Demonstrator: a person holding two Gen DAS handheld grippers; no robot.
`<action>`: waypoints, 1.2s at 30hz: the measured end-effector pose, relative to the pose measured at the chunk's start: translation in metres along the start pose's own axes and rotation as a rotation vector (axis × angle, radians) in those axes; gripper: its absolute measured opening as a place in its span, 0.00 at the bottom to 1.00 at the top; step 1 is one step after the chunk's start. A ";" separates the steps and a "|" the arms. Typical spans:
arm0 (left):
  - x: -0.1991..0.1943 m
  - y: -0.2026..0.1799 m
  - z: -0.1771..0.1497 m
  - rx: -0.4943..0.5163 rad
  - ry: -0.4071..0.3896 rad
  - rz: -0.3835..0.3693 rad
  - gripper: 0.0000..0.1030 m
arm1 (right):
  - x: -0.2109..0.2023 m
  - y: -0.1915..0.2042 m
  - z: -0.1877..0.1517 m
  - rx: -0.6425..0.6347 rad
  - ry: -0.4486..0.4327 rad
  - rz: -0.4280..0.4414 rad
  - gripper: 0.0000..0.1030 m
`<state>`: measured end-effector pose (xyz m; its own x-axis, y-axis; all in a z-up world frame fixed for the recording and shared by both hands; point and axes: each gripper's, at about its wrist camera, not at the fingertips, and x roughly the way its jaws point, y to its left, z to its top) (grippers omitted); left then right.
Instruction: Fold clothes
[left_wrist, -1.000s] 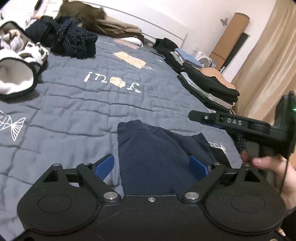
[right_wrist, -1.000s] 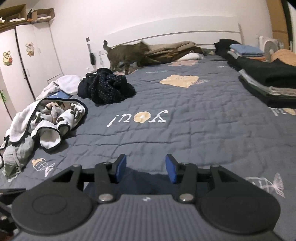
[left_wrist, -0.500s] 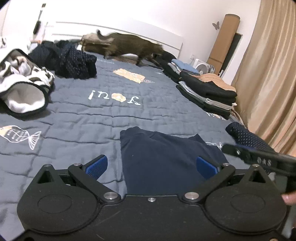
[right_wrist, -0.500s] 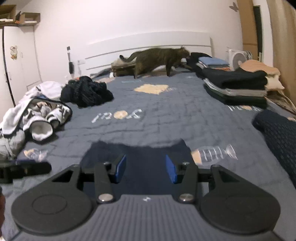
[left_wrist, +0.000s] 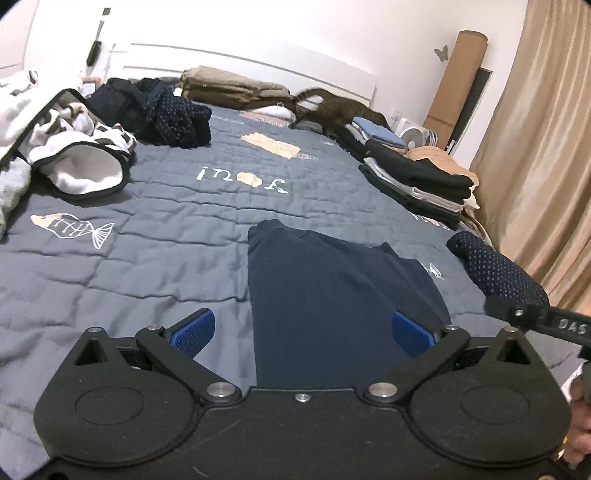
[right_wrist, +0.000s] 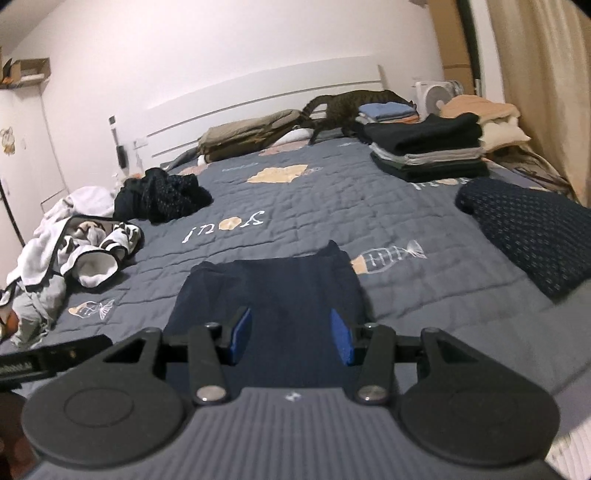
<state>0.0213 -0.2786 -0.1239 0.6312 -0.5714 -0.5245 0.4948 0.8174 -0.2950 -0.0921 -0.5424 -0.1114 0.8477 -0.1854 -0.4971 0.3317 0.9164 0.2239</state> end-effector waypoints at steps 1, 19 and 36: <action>-0.003 -0.001 -0.003 0.001 0.002 0.001 1.00 | -0.007 -0.001 -0.003 0.012 -0.002 -0.006 0.47; -0.002 -0.019 -0.015 0.048 0.005 0.010 1.00 | -0.034 -0.026 -0.016 0.033 0.046 -0.072 0.57; 0.006 -0.039 -0.018 0.141 0.006 -0.031 1.00 | 0.032 -0.079 -0.006 -0.028 0.210 0.050 0.57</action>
<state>-0.0045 -0.3125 -0.1297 0.6108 -0.5952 -0.5222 0.5932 0.7808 -0.1961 -0.0939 -0.6184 -0.1499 0.7570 -0.0640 -0.6503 0.2771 0.9327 0.2307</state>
